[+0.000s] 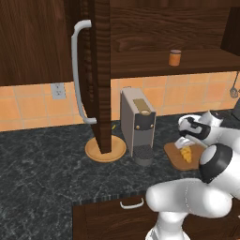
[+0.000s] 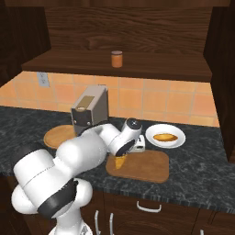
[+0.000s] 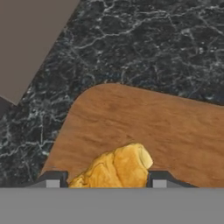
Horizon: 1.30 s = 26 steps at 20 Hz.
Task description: From the different types of pastries on the counter, select a croissant and place it on the cutting board. Then retrieve a jar of jam from the cabinet and place it alongside the croissant on the cutting board.
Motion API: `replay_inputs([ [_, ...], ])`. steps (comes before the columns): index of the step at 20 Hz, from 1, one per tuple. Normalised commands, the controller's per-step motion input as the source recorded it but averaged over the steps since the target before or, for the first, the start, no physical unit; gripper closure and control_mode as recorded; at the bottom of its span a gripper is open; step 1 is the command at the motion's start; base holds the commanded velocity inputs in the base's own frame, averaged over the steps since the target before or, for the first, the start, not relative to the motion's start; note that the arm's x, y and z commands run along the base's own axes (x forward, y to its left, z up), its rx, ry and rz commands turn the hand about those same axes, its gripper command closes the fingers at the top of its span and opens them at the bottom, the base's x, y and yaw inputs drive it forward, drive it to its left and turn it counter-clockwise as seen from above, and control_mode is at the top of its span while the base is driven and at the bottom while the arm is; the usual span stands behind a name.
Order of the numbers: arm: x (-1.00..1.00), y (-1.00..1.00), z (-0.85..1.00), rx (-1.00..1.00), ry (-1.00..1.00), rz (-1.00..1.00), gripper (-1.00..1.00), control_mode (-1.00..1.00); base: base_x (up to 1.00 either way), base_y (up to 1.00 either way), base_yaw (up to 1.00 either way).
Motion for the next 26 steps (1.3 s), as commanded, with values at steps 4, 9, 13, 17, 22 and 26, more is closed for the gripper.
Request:
replay_inputs([
  [4, 0.19, -0.06, 0.00, 0.09, 0.01, 0.00, -1.00, -1.00, 0.00, 0.00, 0.00],
  [9, 0.00, -0.35, -0.06, 0.07, 0.00, 0.00, -1.00, -1.00, 0.00, 0.00, 0.00],
  [13, 0.00, -0.09, 0.64, 0.21, 0.02, 0.00, -1.00, -1.00, 0.00, 0.00, 0.00],
  [17, -0.03, 0.07, 1.00, 0.24, 0.01, 0.00, -1.00, -1.00, 0.00, 0.00, 0.00],
  [22, -0.79, -0.04, 0.91, 0.20, -0.17, -0.06, -1.00, -1.00, 0.00, 0.00, 0.00],
  [26, -1.00, -0.08, 0.71, 0.22, -0.33, -0.25, -1.00, -1.00, 0.00, 0.00, 0.00],
])
